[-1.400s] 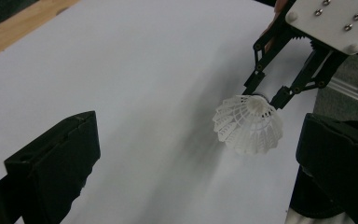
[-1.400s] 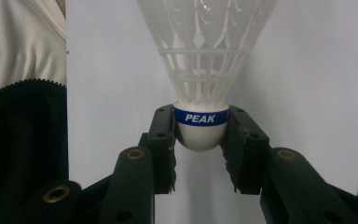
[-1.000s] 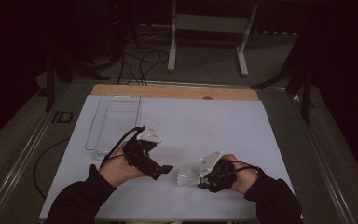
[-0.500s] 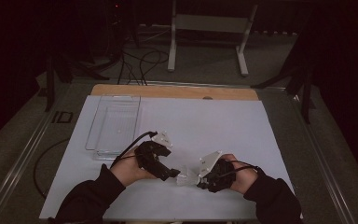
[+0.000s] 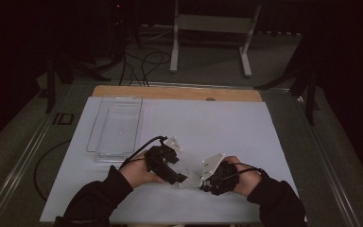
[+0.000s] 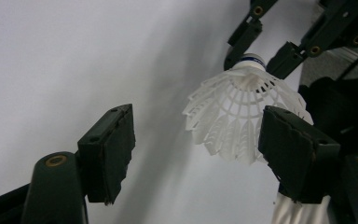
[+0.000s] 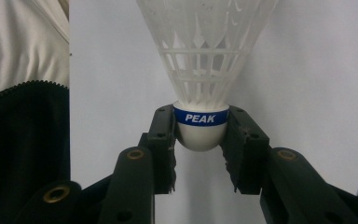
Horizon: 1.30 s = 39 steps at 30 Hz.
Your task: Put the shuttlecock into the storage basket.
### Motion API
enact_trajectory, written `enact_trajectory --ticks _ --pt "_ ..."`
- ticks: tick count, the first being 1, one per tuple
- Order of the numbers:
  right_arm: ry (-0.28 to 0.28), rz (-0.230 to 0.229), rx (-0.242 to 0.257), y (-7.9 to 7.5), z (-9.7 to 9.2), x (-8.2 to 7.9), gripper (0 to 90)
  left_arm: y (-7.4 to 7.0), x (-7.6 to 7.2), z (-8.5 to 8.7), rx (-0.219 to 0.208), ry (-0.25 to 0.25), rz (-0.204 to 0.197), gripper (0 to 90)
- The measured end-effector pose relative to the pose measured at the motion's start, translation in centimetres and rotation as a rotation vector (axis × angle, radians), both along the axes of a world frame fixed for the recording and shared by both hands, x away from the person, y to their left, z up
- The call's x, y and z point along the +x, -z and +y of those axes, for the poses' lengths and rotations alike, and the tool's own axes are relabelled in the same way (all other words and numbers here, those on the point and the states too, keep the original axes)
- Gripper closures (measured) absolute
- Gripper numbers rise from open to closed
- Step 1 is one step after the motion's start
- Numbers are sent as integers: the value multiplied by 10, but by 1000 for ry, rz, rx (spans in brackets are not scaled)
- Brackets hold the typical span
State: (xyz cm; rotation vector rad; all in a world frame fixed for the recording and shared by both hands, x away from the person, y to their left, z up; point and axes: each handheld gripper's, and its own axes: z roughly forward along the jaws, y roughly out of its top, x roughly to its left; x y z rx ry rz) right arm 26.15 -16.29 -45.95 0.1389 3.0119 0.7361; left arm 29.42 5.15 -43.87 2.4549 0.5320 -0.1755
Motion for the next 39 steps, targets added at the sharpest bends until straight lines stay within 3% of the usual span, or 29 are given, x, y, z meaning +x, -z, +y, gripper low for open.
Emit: enact_trajectory --ticks 7,17,31,39 --pt "-7 2 3 0 1 -1 658 7 3 -5 30 19 18 407" --pt "-24 0 8 0 2 -2 657 14 8 -8 16 59 65 560" --pt "-47 -3 17 -1 4 -3 657 19 10 -17 28 124 115 699" --pt "-63 -8 19 0 4 -3 657 19 10 -20 37 155 124 787"
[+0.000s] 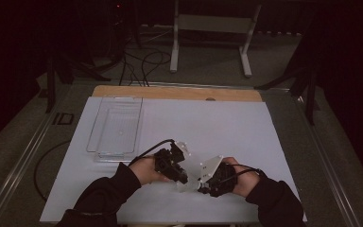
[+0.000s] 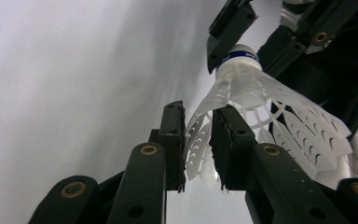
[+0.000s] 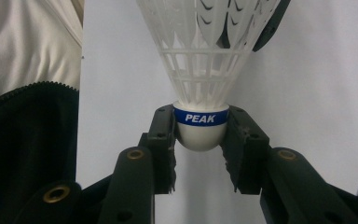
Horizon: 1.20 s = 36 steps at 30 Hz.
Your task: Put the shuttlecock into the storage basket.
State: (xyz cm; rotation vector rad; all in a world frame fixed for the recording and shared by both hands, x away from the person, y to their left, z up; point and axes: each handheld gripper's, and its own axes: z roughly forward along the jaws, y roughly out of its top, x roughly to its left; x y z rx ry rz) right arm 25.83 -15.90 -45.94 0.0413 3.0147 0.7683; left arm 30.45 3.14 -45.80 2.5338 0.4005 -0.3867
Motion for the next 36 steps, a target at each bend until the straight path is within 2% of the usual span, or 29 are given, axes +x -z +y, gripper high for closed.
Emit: enact_trajectory --ticks 7,15,20,22,23,26,32,36 --pt "3 -4 -4 1 0 1 656 -1 -1 -1 -3 11 0 888" --pt "14 8 -4 3 1 1 644 -2 -2 -1 2 31 1 900" --pt "27 9 3 3 0 2 604 -5 -2 1 -27 47 18 900" --pt "52 1 -6 3 1 1 535 -6 -1 1 -25 56 16 900" --pt "52 1 -6 3 1 1 535 -6 -1 1 -28 52 18 900" --pt "77 -12 -19 5 1 1 418 -7 -2 3 -31 43 14 900" --pt "140 -17 13 5 -1 1 207 -11 -2 7 -34 18 -1 900" --pt "179 1 42 6 -4 4 149 -14 0 14 -37 3 -15 900"
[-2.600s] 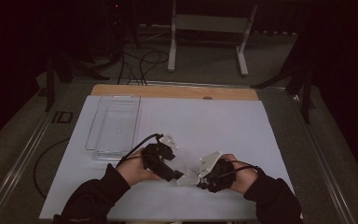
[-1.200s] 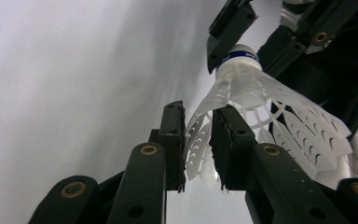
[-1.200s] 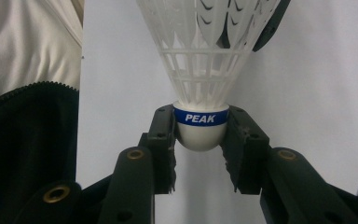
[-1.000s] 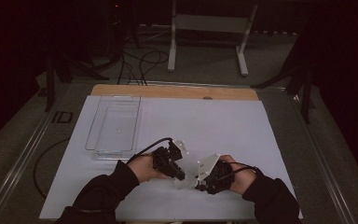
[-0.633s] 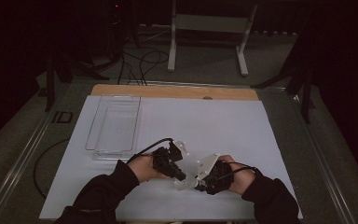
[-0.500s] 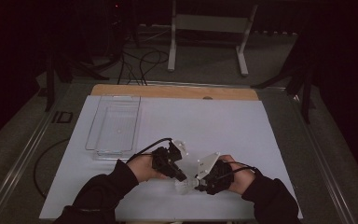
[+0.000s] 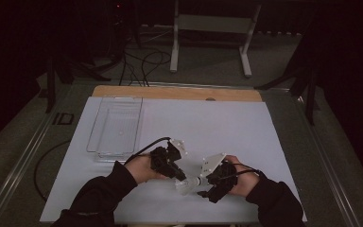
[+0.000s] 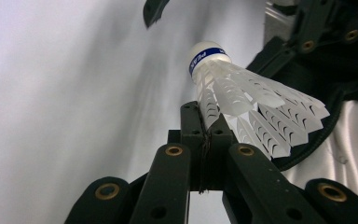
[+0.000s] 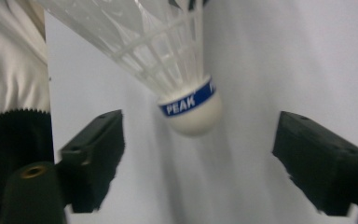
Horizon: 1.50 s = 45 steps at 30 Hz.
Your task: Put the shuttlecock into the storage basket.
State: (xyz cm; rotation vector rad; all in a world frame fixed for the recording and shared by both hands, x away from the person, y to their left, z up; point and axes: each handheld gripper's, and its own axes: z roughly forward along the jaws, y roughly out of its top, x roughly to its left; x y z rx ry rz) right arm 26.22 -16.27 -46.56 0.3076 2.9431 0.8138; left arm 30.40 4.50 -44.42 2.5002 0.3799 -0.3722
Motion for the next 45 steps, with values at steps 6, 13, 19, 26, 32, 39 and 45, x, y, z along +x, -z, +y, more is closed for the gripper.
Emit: enact_trajectory --ticks 6,13,19,26,32,39,45 --pt "24 10 16 3 -8 4 97 -2 4 11 17 -54 -6 900" --pt "28 -4 -3 11 -17 6 96 -8 5 23 14 -85 -28 900" --pt "73 7 38 16 -27 6 96 -12 7 33 9 -116 -41 900" --pt "119 13 70 22 -38 4 95 -17 8 42 4 -129 -55 900" --pt "147 17 98 27 -48 3 95 -22 8 49 -8 -149 -64 900" --pt "178 10 145 32 -62 2 93 -27 10 57 -9 -168 -90 900" --pt "192 1 169 37 -72 -1 93 -31 11 63 -19 -179 -104 900"
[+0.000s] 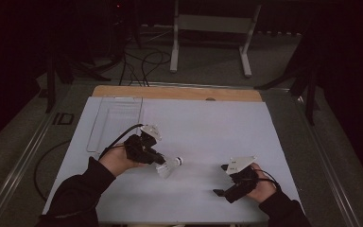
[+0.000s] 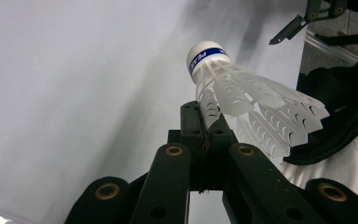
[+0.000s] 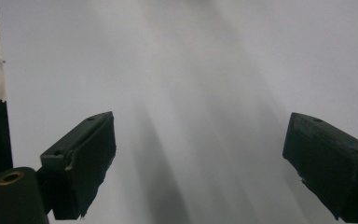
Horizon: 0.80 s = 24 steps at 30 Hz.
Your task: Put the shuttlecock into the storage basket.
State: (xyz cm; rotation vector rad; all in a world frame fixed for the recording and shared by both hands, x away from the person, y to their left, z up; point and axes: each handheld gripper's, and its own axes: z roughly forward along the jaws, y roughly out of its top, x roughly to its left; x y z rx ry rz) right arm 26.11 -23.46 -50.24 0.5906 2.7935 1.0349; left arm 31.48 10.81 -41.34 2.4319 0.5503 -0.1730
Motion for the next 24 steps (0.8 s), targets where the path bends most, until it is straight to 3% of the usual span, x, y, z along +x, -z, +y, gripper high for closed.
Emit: enact_trajectory --ticks 24 --pt "87 -27 26 12 -23 -9 93 -13 3 29 -17 -65 -47 900"
